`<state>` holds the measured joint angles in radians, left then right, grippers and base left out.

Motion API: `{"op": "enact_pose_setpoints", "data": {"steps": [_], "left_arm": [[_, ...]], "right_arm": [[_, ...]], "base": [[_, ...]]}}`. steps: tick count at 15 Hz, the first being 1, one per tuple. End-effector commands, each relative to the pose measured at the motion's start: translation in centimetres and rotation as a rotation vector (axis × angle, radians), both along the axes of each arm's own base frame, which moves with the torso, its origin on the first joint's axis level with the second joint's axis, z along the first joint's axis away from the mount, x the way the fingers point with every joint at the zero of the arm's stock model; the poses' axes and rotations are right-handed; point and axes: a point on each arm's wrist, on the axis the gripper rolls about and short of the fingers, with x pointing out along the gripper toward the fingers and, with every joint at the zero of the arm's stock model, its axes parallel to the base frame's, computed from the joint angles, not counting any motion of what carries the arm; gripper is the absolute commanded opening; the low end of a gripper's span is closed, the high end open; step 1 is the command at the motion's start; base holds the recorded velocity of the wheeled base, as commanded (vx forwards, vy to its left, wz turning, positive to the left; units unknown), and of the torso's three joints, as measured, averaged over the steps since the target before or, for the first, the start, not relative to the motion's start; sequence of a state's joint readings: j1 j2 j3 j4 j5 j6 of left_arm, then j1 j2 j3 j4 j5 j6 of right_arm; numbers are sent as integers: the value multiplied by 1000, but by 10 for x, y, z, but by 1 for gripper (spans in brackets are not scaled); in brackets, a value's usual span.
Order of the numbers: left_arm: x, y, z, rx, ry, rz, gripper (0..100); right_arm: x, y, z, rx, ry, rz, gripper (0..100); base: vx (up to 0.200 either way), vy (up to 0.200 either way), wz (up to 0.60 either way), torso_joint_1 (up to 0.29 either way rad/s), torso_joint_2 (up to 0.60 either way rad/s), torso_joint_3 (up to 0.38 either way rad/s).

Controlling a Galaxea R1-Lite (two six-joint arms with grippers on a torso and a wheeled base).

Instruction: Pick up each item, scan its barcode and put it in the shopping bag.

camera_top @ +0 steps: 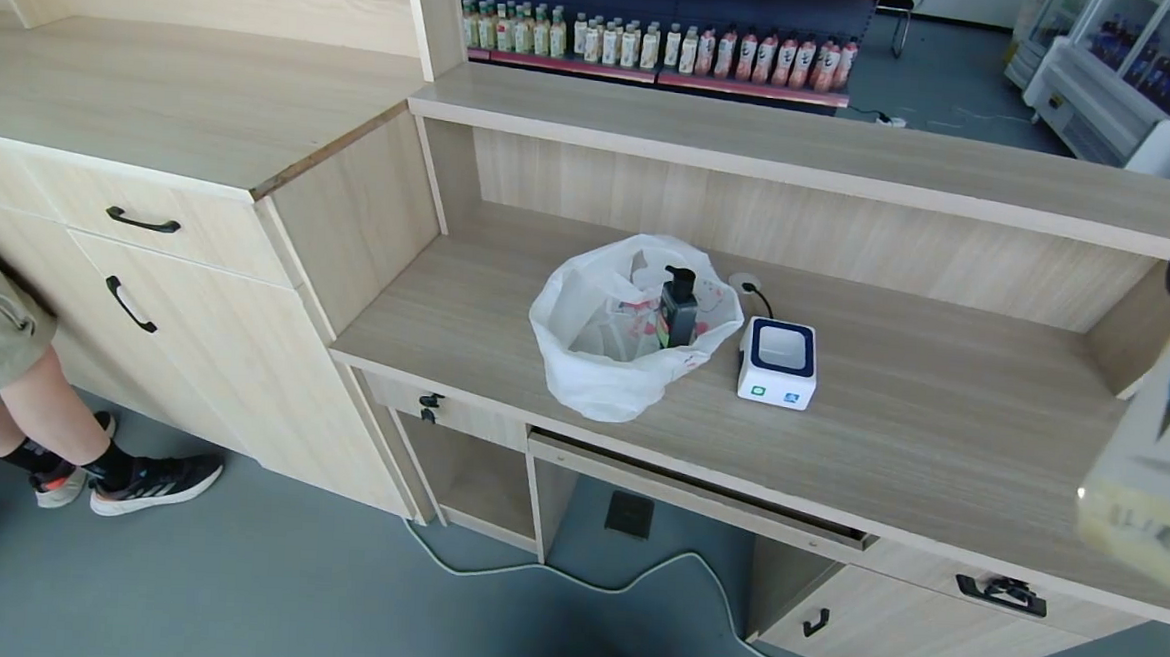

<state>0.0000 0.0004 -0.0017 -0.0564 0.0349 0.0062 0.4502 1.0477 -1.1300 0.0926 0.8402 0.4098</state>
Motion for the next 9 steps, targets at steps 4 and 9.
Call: {"op": "enact_pose_setpoints", "data": {"steps": [4,9], "left_arm": [[0,0,0,0,-1,0,100],[0,0,0,1,-1,0,100]], "right_arm": [[-8,-1,-8,-6,10,24,0],[-11,8,-7,-8,5,110,0]], "base": [[0,0,0,0,0,0],[0,0,0,0,0,0]]}}
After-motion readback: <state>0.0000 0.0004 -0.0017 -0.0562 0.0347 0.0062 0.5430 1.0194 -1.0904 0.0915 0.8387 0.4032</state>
